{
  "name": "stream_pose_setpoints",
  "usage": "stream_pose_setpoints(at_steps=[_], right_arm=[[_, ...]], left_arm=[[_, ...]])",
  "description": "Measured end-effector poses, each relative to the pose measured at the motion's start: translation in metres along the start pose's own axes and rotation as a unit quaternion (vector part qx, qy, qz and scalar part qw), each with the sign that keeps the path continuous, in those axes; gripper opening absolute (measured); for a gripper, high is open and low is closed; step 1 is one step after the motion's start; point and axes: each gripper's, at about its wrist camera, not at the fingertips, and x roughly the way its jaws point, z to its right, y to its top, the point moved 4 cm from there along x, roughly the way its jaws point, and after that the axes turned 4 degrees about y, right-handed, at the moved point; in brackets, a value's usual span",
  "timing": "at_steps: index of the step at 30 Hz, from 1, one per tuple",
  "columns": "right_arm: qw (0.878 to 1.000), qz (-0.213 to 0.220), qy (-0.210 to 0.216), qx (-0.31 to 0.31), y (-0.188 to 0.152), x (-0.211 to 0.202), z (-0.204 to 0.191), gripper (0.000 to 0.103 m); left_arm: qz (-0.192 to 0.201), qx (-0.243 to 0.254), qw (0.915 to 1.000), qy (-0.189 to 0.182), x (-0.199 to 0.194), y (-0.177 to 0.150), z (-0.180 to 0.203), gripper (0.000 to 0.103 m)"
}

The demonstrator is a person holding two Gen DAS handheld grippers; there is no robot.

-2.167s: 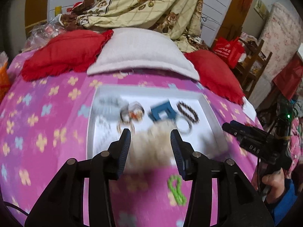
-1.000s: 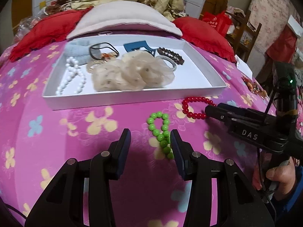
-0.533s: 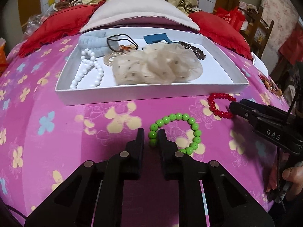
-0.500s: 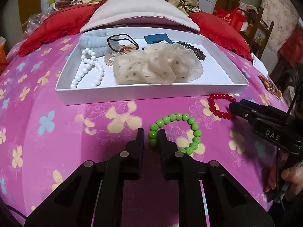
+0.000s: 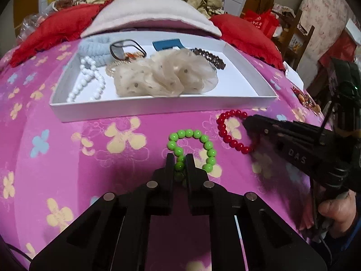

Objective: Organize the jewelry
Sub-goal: 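Grasp the green bead bracelet with the left tool while the right tool grasps the red bead bracelet, then lift the green and red bead bracelets and carry them over the tray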

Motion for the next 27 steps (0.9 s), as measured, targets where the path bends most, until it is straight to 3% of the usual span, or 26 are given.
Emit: stream_pose_setpoints(at_steps=[7,14,27], right_arm=[[0.998,0.047,0.032,0.032,0.006,-0.045,-0.012,0.009],[0.996,0.079,0.034,0.025,0.002,-0.081,-0.034,0.009],[0.996,0.085,0.036,0.010,-0.003,-0.099,-0.062,0.009]], left_arm=[[0.034,-0.020,0.9988,-0.028,-0.033,0.007,-0.009,0.008],[0.069,-0.038,0.9965,-0.030,-0.064,0.013,-0.020,0.008],[0.109,-0.012,0.9923,0.057,-0.084,0.013,-0.026,0.008]])
